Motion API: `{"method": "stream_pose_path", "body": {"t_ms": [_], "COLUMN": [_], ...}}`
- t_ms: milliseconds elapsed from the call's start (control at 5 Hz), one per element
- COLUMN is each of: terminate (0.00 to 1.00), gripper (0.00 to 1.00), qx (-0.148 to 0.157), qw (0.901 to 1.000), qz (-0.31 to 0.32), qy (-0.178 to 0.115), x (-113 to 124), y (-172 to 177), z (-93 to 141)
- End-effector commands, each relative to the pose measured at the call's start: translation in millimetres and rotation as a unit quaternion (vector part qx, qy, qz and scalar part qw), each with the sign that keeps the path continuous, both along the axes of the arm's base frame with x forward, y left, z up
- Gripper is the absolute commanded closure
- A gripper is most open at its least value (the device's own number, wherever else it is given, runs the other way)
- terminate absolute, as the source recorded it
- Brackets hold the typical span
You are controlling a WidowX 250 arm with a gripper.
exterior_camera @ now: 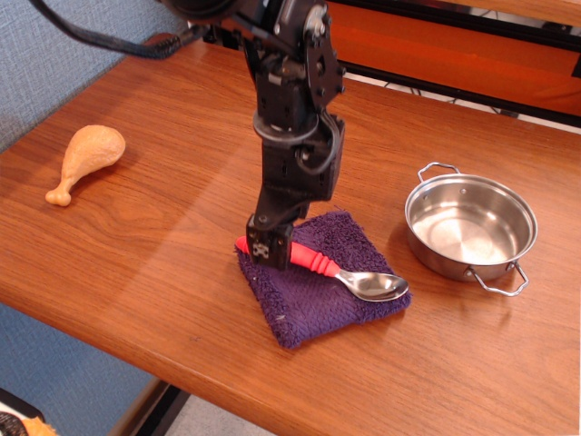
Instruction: Move the spatula next to the leg piece
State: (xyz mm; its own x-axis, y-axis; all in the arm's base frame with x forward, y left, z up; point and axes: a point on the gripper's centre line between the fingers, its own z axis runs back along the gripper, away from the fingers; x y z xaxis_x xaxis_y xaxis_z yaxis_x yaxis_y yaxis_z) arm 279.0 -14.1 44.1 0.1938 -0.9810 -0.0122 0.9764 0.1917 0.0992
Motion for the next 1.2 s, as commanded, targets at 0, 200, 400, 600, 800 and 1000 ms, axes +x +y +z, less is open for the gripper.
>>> {"method": "stream_pose_path", "body": {"t_ms": [0, 200, 400, 600, 800, 1000], "terminate": [0.00, 0.00, 0.00, 0.00, 0.00, 0.00], "gripper": [0.00, 0.00, 0.00, 1.00, 1.00, 1.00], "qx": [0.005, 0.009, 0.007, -0.005, -0.003, -0.013], "qw": [1.0000, 1.0000, 0.9999, 0.9997, 0.9986, 0.9963], "qz": [-0.003, 0.004, 0.007, 0.016, 0.043, 0.064], "qy": [-0.002, -0.002, -0.004, -0.019, -0.032, -0.056], "x": [7, 7, 7, 4, 7, 11], "y": [2, 2, 1, 3, 8, 14], "z": [-4, -10, -10, -1, 17, 39]}}
